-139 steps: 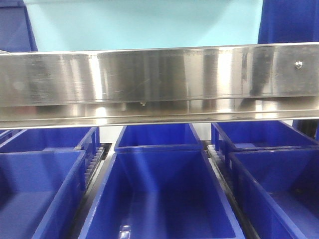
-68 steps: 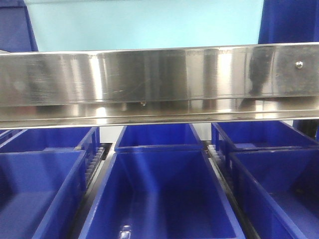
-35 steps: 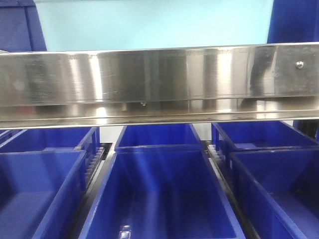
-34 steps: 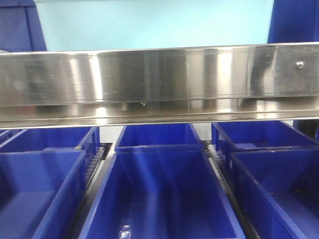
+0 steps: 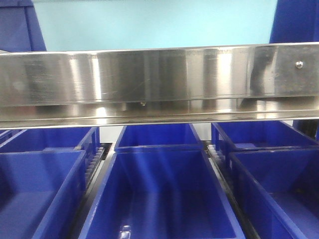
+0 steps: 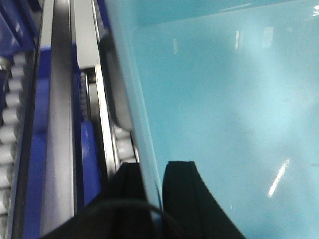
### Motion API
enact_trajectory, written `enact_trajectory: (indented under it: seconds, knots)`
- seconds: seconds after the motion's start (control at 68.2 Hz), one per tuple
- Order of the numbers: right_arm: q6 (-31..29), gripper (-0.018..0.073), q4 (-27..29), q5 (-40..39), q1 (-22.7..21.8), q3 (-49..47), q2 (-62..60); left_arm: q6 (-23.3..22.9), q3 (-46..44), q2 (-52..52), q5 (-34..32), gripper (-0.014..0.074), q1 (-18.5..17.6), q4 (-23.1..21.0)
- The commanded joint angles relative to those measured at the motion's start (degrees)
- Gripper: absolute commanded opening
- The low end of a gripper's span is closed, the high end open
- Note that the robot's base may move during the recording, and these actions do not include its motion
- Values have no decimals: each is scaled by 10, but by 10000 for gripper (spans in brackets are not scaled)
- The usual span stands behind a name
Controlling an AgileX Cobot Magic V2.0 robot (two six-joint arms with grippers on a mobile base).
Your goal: Move two blue bins to right shelf middle
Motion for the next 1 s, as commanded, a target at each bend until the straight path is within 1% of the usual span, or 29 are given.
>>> enact_trajectory:
  seconds: [0.0, 0.029, 0.044, 0.103, 0.176, 0.205, 0.235, 0.293, 0.337, 0.44, 0.513, 0.63, 0.733, 0.894, 0.982]
  knots:
    - [-1, 130, 9, 11, 1, -4, -1, 4, -1, 3, 27, 22, -2, 3]
    - [-1, 207, 9, 11, 1, -4, -1, 4, -1, 3, 30, 66, -2, 3]
    - [-1, 223, 9, 11, 1, -4, -1, 4, -1, 3, 30, 91, -2, 3]
    - [-1, 356, 9, 11, 1, -6, -1, 4, -1, 3, 31, 202, -2, 3]
    - [-1, 461, 9, 12, 1, -7, -4, 4, -1, 3, 29, 353, -2, 3]
    - [-1, 485, 9, 12, 1, -7, -5, 4, -1, 3, 29, 427, -2, 3]
    - [-1, 499, 9, 12, 1, -7, -8, 4, -1, 3, 29, 482, -2, 3]
    - [-1, 501, 9, 14, 1, -7, -15, 4, -1, 2, 32, 571, -2, 3]
    - [-1, 496, 8, 17, 1, -7, -20, 4, -1, -1, 34, 610, -2, 3]
    - [-2, 496, 3, 32, 1, -7, -33, 4, -1, -9, 43, 608, -2, 3]
    - [-5, 496, 3, 54, 1, -7, -38, 4, -1, -14, 60, 608, -2, 3]
    - [-9, 496, 3, 80, 1, -7, -38, -13, 1, -15, 87, 608, -2, 3]
    - [-12, 496, 3, 94, 1, -7, -28, -41, 17, -15, 83, 608, -2, 3]
    - [-13, 496, 3, 113, 1, -7, 3, -51, 55, -15, 65, 608, -2, -9]
    - [-13, 496, 3, 121, 1, -7, 23, -51, 85, -15, 39, 608, -2, -9]
